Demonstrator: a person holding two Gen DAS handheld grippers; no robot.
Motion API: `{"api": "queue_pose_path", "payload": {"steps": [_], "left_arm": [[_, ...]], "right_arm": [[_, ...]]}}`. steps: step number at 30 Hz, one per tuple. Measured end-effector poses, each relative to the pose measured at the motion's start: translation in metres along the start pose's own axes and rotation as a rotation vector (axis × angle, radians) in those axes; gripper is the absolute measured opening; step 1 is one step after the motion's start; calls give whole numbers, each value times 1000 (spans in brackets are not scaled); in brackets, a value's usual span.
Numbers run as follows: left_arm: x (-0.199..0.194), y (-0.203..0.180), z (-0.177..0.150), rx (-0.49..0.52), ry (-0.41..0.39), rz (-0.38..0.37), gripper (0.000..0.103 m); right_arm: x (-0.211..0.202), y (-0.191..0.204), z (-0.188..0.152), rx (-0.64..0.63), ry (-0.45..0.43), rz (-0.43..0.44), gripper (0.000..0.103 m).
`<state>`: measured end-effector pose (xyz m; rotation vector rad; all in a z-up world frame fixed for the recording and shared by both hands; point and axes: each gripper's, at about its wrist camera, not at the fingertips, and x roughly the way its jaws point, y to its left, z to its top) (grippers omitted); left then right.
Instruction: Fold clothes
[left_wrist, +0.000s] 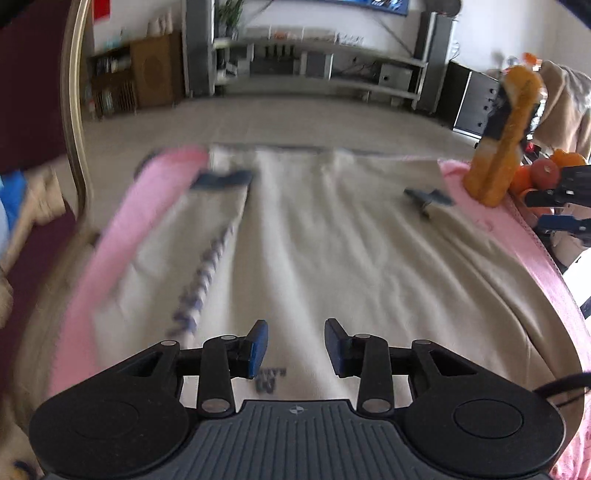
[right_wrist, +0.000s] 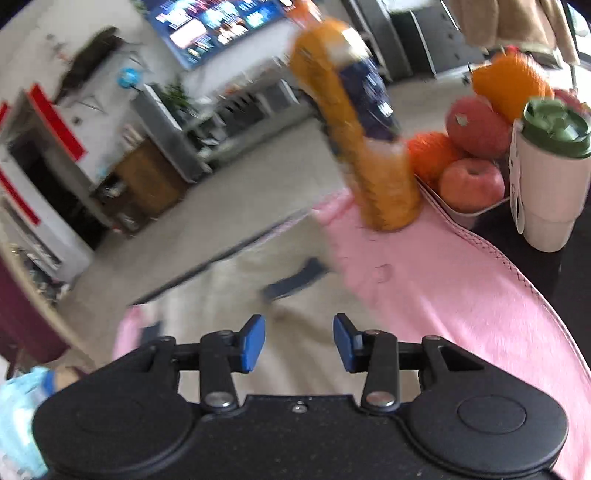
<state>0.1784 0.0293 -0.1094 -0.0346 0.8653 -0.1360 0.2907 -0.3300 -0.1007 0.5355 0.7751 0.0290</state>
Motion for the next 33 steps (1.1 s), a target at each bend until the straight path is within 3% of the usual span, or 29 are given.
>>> {"api": "queue_pose_path", "payload": {"steps": [2, 5, 11, 14, 16, 20, 23, 28, 33], "left_arm": [[10, 7, 2, -41, 42, -20, 34], [12, 8, 4, -56, 37, -20, 35], [13, -7, 2, -5, 35, -15, 36], [15, -12, 1, 14, 37, -7, 36], [15, -12, 1, 11, 41, -13, 36], [17, -11, 1, -4, 47, -11, 36], [18, -13, 1, 7, 45, -1, 37], [20, -15, 0, 25, 41, 15, 37], [23, -18, -1, 43, 38, 31, 37]], "right_arm": [[27, -12, 8, 23, 33, -10, 39], [58, -25, 13, 68, 75, -13, 39], [114, -52, 23, 156, 151, -8, 38], [113, -66, 21, 220, 176, 73, 37], [111, -76, 18, 272, 211, 169, 29], [107, -75, 16, 246, 244, 269, 27], [110, -65, 22, 203, 235, 258, 27], [129, -47, 32, 151, 229, 169, 25], [136, -37, 34, 132, 165, 109, 2]]}}
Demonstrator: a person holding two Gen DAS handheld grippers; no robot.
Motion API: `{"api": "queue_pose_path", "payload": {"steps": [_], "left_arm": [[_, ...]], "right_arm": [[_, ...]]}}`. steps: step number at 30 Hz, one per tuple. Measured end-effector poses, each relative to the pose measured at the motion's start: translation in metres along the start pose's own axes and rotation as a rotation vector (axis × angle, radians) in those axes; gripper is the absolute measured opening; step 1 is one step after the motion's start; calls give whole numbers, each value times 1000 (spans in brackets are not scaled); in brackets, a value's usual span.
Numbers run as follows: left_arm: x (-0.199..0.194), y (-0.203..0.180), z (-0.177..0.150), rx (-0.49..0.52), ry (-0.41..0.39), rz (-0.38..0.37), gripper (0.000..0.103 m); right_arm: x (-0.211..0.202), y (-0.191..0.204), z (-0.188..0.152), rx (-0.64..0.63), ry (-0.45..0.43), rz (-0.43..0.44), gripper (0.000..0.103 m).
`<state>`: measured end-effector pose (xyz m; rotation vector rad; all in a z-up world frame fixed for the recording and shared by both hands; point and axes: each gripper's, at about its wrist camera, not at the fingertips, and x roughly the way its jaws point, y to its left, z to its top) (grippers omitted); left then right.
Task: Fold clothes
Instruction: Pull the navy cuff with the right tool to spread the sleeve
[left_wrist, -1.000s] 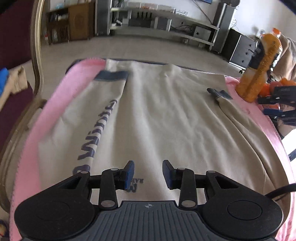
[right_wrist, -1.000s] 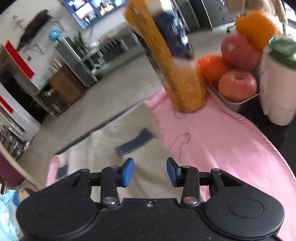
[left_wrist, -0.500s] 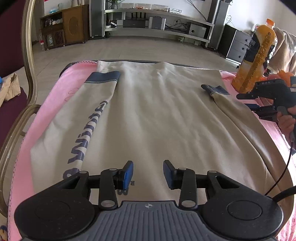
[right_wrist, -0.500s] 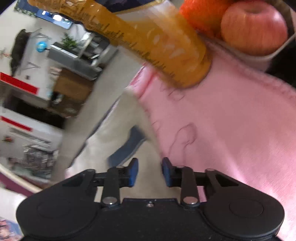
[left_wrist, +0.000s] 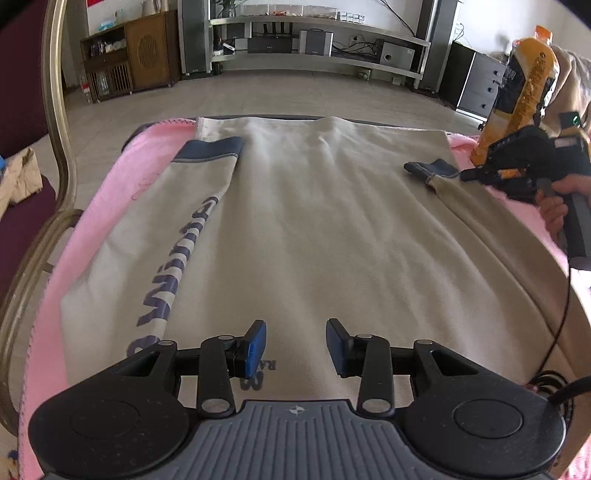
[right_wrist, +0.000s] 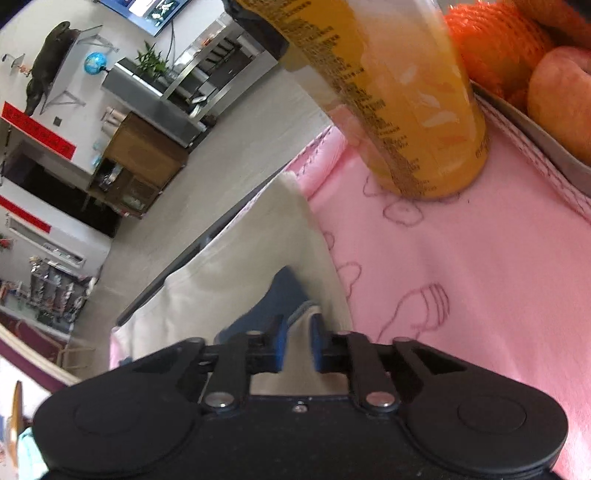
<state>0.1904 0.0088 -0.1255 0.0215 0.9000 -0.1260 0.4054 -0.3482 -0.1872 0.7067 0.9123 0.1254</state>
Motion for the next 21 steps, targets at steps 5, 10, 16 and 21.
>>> {"api": "queue_pose_path", "payload": {"steps": [5, 10, 16, 21], "left_arm": [[-13, -7, -1, 43, -59, 9, 37], [-35, -19, -7, 95, -136, -7, 37], [-59, -37, -27, 101, -149, -67, 37], [-80, -55, -48, 96, -145, -119, 37]], "right_arm": [[-55, 19, -14, -69, -143, 7, 2], [-170, 38, -43, -88, -373, 20, 2], [-313, -6, -108, 46, -726, -48, 2], [-347, -71, -108, 163, -804, -203, 2]]}}
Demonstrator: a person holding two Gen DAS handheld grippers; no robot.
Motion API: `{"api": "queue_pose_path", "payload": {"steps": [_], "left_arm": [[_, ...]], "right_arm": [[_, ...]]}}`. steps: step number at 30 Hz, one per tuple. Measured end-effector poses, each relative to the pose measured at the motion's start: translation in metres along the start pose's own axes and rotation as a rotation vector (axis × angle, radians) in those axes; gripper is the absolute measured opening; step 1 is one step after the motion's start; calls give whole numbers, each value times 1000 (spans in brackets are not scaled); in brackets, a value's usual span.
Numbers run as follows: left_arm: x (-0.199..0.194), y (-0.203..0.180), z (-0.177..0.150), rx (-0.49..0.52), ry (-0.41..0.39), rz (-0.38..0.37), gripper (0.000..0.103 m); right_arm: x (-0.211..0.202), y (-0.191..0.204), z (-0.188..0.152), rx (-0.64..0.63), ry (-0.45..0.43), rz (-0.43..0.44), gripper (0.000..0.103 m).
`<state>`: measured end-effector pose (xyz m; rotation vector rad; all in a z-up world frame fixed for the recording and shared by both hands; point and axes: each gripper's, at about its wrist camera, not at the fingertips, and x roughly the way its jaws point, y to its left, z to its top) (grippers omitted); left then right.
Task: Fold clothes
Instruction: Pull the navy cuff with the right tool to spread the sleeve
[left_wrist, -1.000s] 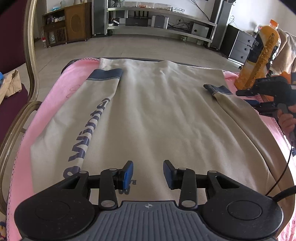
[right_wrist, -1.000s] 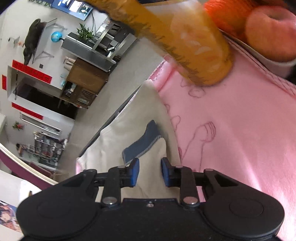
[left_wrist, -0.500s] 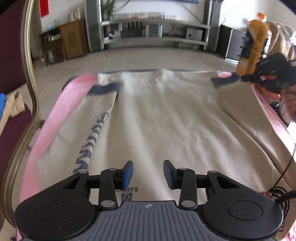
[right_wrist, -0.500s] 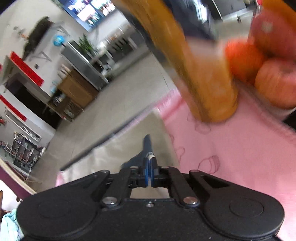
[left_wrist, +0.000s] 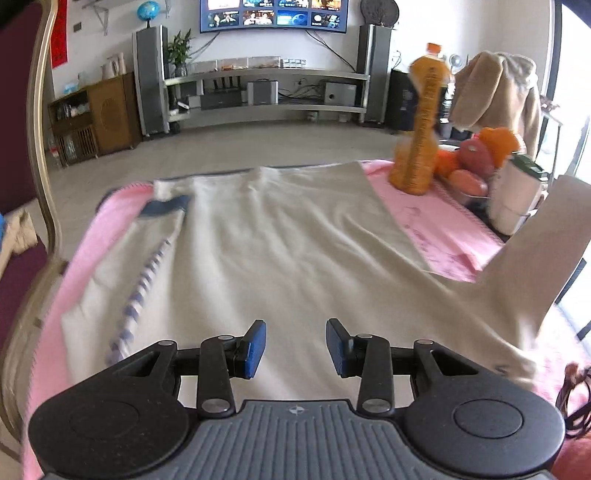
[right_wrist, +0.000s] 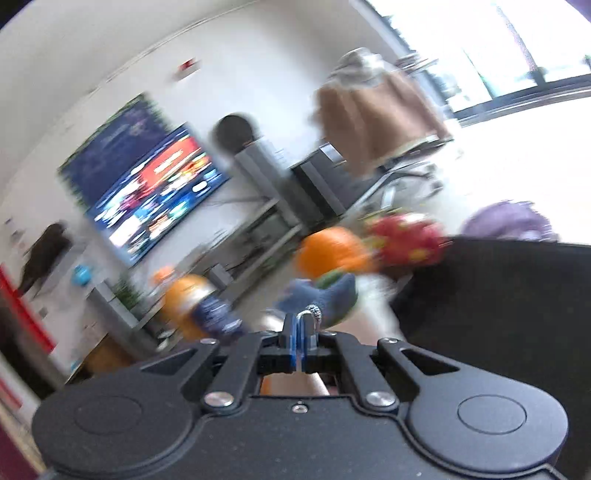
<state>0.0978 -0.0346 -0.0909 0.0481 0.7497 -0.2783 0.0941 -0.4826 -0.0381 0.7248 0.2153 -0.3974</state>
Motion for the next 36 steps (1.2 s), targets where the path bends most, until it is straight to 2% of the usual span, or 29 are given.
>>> {"api": "queue_pose_path", "payload": {"steps": [3, 8, 13, 17, 18, 19, 22, 23, 26, 28, 31, 32, 34, 36], "left_arm": [[2, -22, -11, 23, 43, -27, 37], [18, -64, -28, 79, 141, -75, 37], [23, -98, -27, 121, 165, -155, 37], [23, -120, -27, 149, 173, -198, 37], [23, -125, -27, 154, 177, -206, 37], [25, -128, -27, 161, 186, -208, 37], [30, -136, -29, 175, 213, -216, 37], [31, -138, -30, 177, 224, -221, 37], [34, -145, -31, 188, 243, -232, 37], [35, -150, -31, 211, 255, -223, 37], [37, -155, -30, 237, 275, -211, 37], [37, -156, -30, 245, 277, -210, 37], [37, -156, -30, 260, 277, -200, 37], [37, -156, -31, 272, 274, -188, 37]], "right_arm": [[12, -42, 7, 46, 13, -120, 2], [50, -97, 5, 145, 132, -250, 2], [57, -143, -4, 321, 243, -223, 2], [41, -145, 1, 376, 222, -107, 2], [39, -146, 3, 366, 226, -109, 2], [37, -147, 4, 339, 250, -162, 3], [35, -156, 2, 269, 325, -419, 7], [32, -161, 3, 273, 315, -451, 7], [21, -161, 13, 276, 210, -402, 8], [27, -155, 15, 240, 195, -356, 9], [56, -140, 7, 153, 272, -293, 13], [67, -134, 4, 121, 307, -274, 19], [79, -126, 0, 62, 346, -276, 31], [88, -119, -4, 0, 378, -292, 35]]}}
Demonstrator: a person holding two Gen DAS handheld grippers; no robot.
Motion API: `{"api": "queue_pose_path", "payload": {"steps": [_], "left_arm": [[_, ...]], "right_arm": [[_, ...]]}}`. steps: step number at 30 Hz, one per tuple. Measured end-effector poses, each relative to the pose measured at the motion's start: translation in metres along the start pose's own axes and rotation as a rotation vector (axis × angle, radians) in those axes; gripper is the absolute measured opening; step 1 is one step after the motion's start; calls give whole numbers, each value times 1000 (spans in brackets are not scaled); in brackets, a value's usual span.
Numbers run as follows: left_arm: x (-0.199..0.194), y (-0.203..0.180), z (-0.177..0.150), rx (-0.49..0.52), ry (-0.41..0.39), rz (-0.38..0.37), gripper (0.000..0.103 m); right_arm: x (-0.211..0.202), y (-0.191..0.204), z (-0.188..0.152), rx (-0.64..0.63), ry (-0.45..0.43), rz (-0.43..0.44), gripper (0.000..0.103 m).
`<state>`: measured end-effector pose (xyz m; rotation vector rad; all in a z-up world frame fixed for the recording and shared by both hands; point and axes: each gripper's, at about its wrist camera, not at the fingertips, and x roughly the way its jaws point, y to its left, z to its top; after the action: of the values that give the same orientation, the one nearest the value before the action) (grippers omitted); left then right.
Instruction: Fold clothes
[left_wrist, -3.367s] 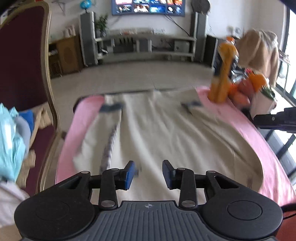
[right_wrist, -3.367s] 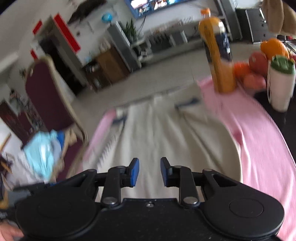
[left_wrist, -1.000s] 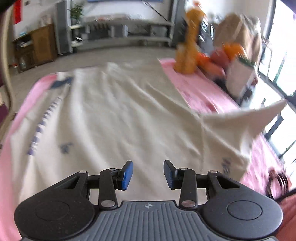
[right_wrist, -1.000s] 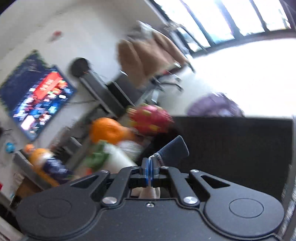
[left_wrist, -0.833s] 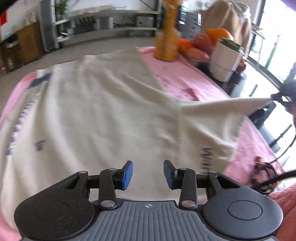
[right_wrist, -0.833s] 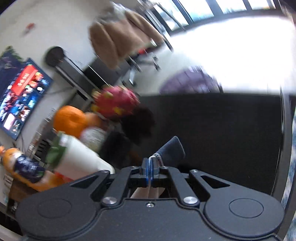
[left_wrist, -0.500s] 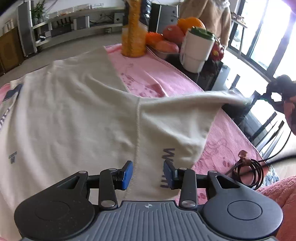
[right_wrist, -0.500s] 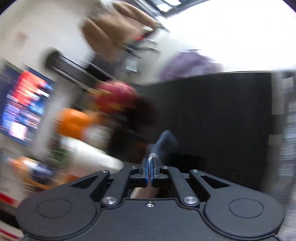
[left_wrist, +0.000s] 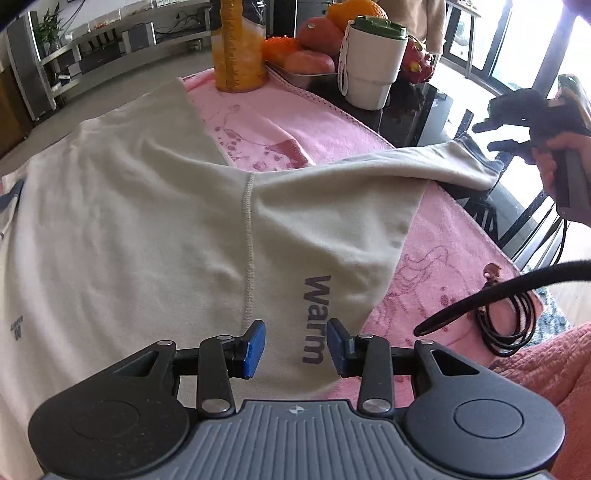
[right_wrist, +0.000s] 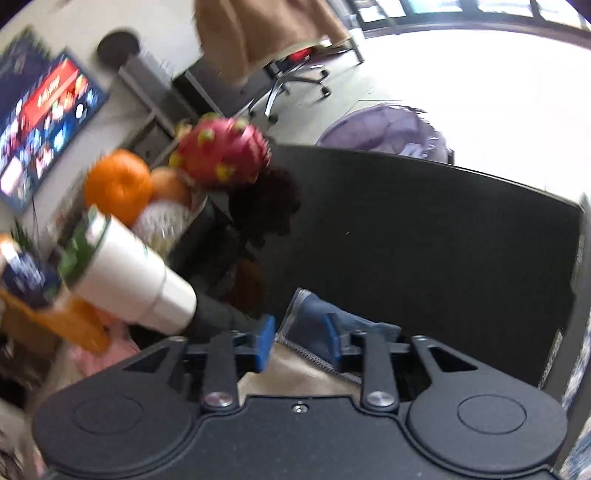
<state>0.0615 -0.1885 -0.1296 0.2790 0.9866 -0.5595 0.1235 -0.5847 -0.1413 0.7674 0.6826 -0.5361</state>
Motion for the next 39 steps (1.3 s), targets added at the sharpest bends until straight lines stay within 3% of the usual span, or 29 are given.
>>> {"api": "queue_pose_path", "payload": {"steps": [5, 6, 8, 10, 15, 18, 22, 23, 24, 25, 30, 34, 36, 39], "left_arm": [[0, 8, 2, -6, -12, 37, 37], [0, 10, 2, -7, -16, 44, 37], [0, 13, 4, -7, -27, 62, 37], [-1, 17, 7, -6, -39, 79, 37], [-1, 27, 12, 5, -74, 112, 37], [8, 27, 11, 22, -65, 112, 37], [20, 25, 9, 31, -46, 100, 37], [21, 25, 8, 31, -45, 99, 37], [22, 25, 8, 29, -44, 97, 37], [20, 25, 7, 27, -49, 96, 37], [13, 16, 2, 50, -72, 53, 37], [7, 5, -2, 86, -88, 1, 33], [5, 0, -5, 103, -97, -25, 31], [0, -9, -8, 130, -109, -64, 30]], "right_arm": [[22, 16, -4, -159, 42, -104, 32], [26, 20, -5, -191, 51, -125, 27], [32, 32, -8, -267, 40, -196, 6], [33, 37, -9, -283, 10, -227, 1], [22, 49, 8, -216, -177, -183, 1], [25, 63, 15, -225, -241, -164, 1], [49, 79, 17, -258, -236, -203, 2], [55, 81, 16, -274, -217, -213, 10], [61, 83, 15, -291, -189, -218, 27], [62, 84, 15, -295, -170, -209, 33], [33, 74, 21, -225, -177, -142, 42], [14, 41, 23, -72, -106, -131, 41], [11, 27, 21, -5, -51, -109, 31], [7, 20, 14, 10, -18, -72, 29]]}}
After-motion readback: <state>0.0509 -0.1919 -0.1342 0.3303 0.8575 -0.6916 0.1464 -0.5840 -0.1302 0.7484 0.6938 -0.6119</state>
